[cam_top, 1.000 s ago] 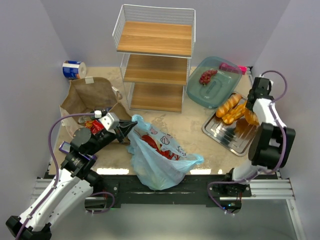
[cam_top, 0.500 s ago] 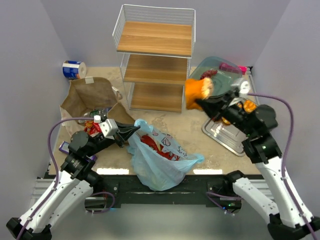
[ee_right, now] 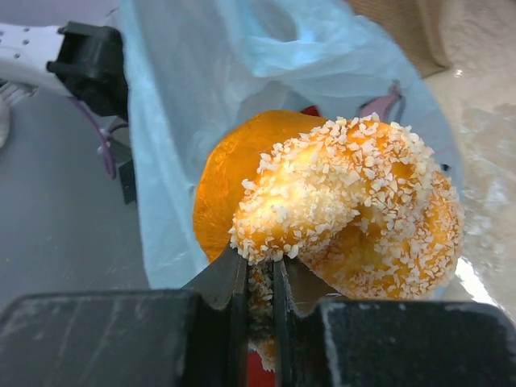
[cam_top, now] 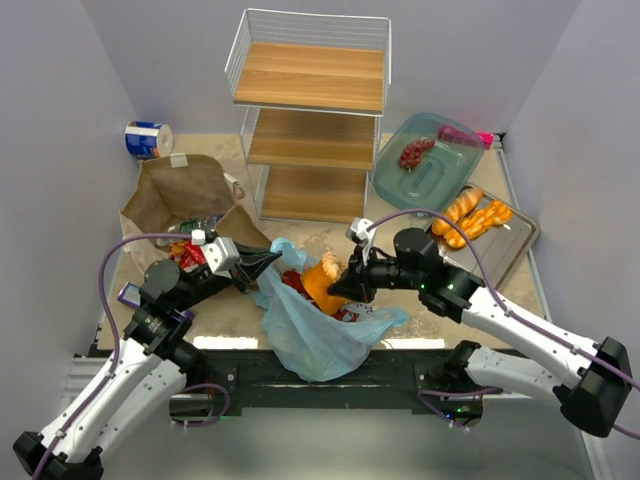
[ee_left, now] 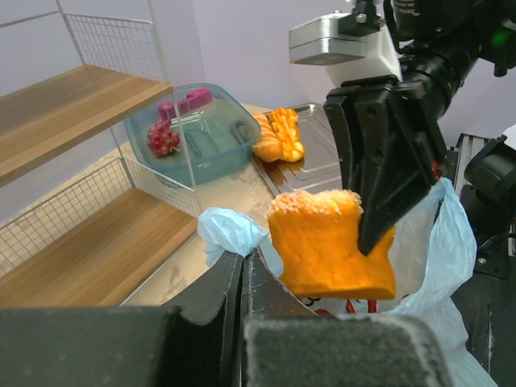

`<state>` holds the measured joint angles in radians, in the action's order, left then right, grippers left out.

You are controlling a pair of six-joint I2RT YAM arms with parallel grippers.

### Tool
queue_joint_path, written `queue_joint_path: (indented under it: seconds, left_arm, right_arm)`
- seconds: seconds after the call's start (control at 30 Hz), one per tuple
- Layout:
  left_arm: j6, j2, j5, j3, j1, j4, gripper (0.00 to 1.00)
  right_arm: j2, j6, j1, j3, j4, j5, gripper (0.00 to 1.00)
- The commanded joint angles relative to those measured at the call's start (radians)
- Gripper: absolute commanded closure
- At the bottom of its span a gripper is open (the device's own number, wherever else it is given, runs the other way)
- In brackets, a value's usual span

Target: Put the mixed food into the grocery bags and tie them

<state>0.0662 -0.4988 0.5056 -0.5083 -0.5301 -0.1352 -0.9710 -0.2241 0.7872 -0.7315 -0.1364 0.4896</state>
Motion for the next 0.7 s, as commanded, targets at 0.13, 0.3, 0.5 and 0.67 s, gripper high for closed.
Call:
queue_joint_path:
  seconds: [0.13, 0.3, 0.5, 0.67]
  left_arm:
    - [-0.017, -0.009, -0.007, 0.004, 0.007, -0.047, 1.00]
    - [-0.025, -0.006, -0.047, -0.001, 0.007, -0.029, 1.00]
    - [-0.020, -0.004, -0.030, 0.001, 0.008, -0.034, 1.00]
    - [-0.014, 0.003, -0.024, 0.002, 0.007, -0.043, 1.00]
  right_arm:
    - [-0.086, -0.064, 0.165, -0.019, 0.132, -0.046, 1.00]
    - [-0.138, -0.104, 0.260, -0.065, 0.162, -0.065, 1.00]
    - [-0.259, -0.144, 0.283, -0.077, 0.201, -0.143, 1.00]
    - [-0.389, -0.153, 0.385, -0.160, 0.170, -0.372, 1.00]
